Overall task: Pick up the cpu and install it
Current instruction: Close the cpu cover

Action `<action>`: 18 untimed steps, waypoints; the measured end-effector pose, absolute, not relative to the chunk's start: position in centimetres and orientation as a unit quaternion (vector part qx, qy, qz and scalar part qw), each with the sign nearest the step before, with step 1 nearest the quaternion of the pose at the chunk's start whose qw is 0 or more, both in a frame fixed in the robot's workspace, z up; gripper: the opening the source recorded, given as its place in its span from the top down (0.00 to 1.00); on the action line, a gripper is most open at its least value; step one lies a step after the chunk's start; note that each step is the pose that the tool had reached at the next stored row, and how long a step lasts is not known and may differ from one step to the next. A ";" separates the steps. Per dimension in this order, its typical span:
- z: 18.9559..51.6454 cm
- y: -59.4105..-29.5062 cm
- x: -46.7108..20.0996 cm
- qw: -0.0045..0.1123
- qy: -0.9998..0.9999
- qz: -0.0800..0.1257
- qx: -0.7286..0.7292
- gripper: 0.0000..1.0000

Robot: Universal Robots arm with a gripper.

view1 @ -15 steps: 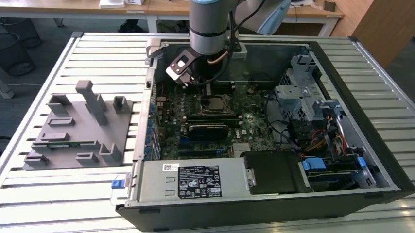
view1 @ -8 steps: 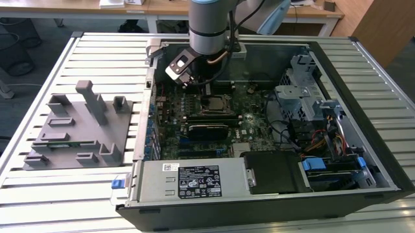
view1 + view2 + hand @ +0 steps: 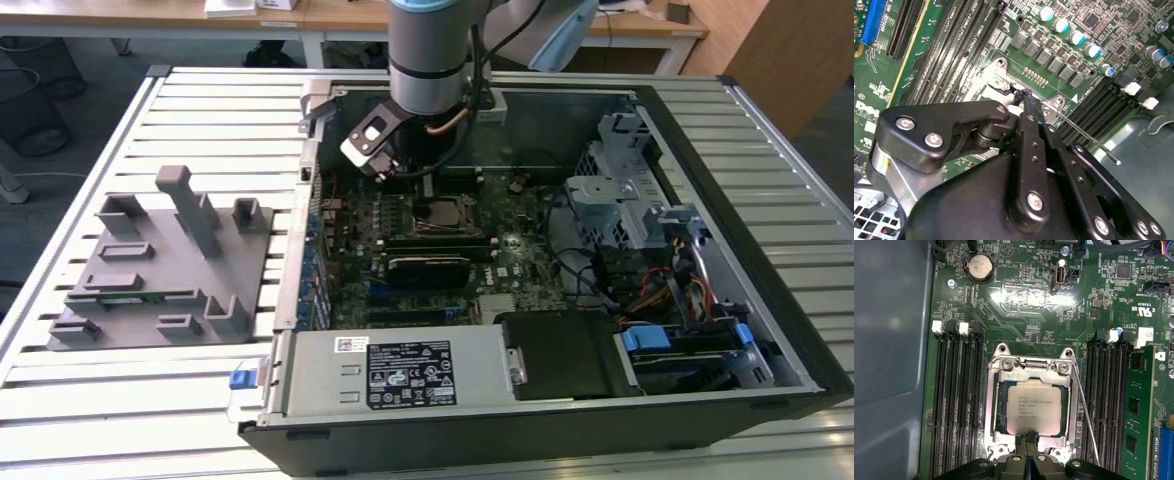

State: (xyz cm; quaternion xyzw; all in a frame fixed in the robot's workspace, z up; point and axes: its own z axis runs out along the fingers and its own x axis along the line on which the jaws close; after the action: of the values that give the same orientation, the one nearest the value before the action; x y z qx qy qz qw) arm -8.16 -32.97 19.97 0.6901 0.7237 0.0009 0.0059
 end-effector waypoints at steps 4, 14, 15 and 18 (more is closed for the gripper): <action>20.1 -33.0 -8.2 0.006 0.728 0.001 0.685 0.89; 20.7 -33.1 -7.9 0.005 0.729 0.000 0.684 0.89; 20.7 -33.2 -7.7 0.004 0.729 0.000 0.684 0.89; 20.7 -33.6 -7.4 0.004 0.729 -0.001 0.684 0.89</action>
State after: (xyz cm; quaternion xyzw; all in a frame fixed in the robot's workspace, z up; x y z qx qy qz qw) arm -7.36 -33.56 20.68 0.6844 0.7291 -0.0011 0.0036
